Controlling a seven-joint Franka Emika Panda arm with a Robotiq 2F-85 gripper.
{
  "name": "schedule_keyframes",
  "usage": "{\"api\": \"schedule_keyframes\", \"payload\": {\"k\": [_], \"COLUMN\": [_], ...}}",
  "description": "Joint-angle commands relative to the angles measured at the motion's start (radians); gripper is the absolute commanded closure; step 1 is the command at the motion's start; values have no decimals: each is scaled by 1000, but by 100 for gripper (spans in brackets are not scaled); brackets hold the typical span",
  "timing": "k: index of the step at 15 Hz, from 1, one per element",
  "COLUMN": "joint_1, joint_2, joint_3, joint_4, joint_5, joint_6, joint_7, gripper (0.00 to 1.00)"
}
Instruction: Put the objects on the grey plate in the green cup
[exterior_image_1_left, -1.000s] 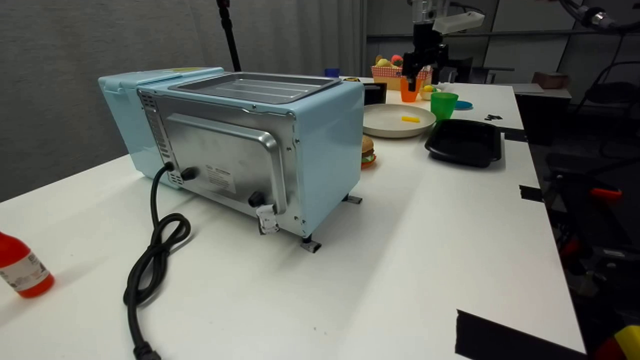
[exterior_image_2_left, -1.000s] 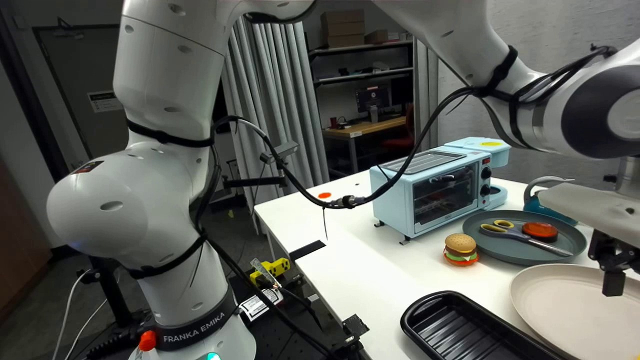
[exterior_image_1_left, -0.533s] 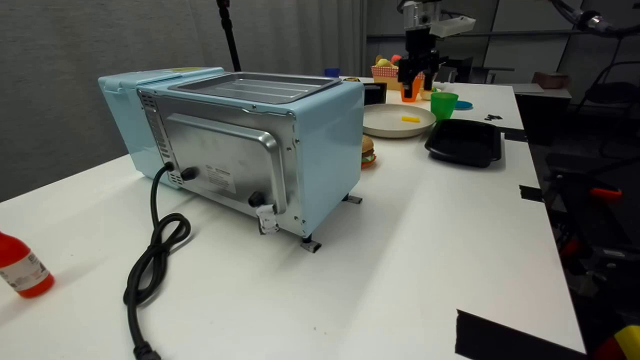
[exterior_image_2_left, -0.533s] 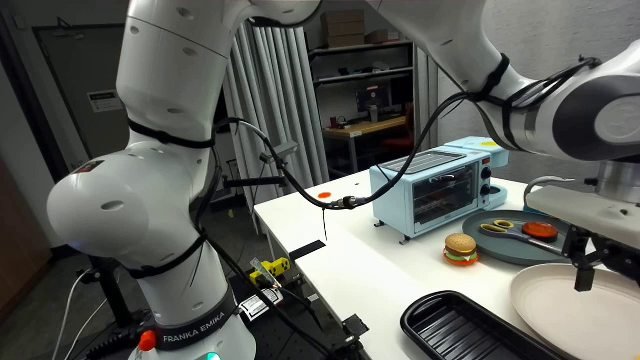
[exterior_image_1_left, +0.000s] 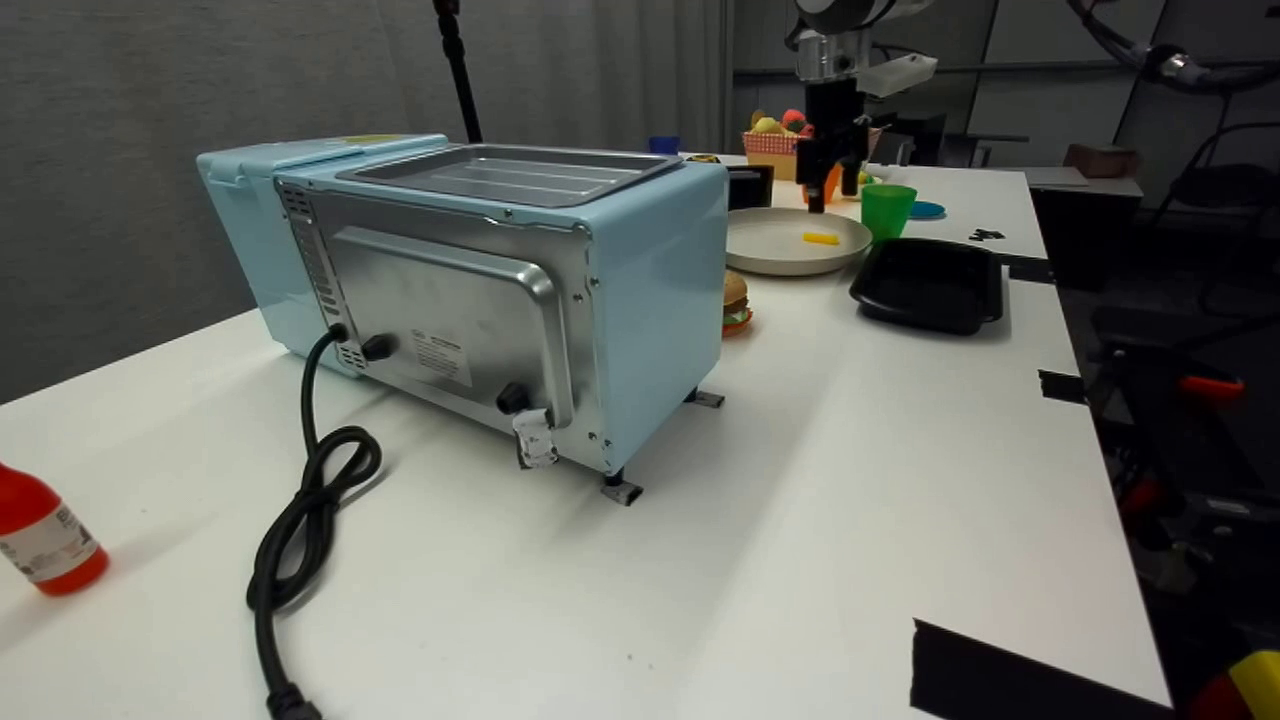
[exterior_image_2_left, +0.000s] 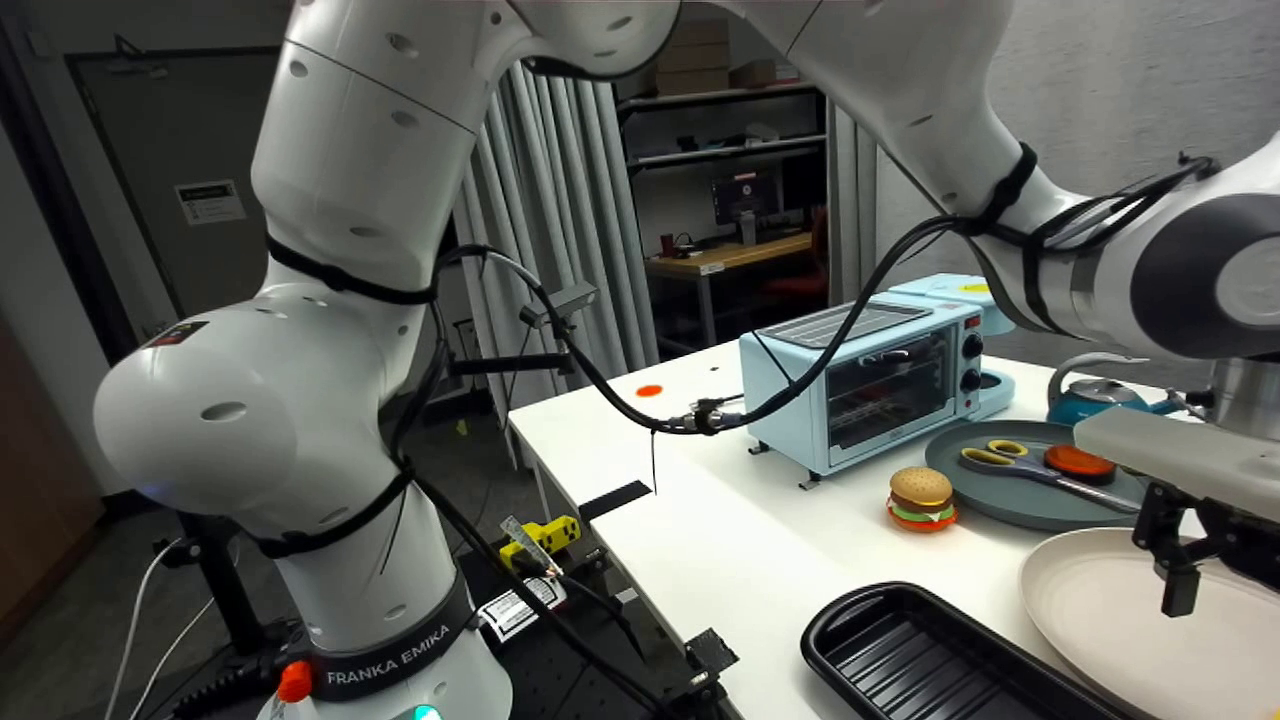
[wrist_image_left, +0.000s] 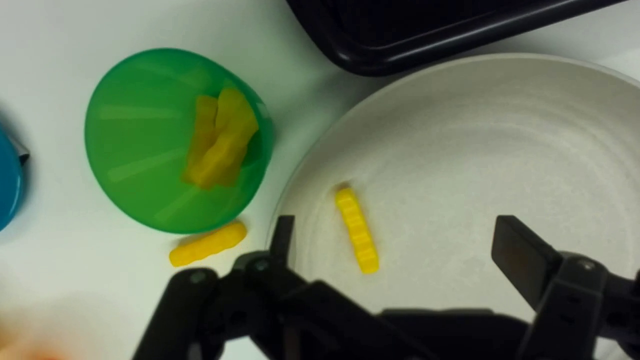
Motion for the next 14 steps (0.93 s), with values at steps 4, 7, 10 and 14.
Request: {"api": "schedule_keyframes", "payload": {"k": [4,7,10,14], "joint_1": [-11,-13,-14,-13], "joint_2": [74,96,118,142], "joint_3": [17,21,22,21], "joint_4": [96,109,121,142], "joint_5": [-11,-10,-11,-16], "joint_6": [-19,-16,-15,-17], "joint_7": [-32,-35,-36,-37], "gripper": [0,0,0,0]}}
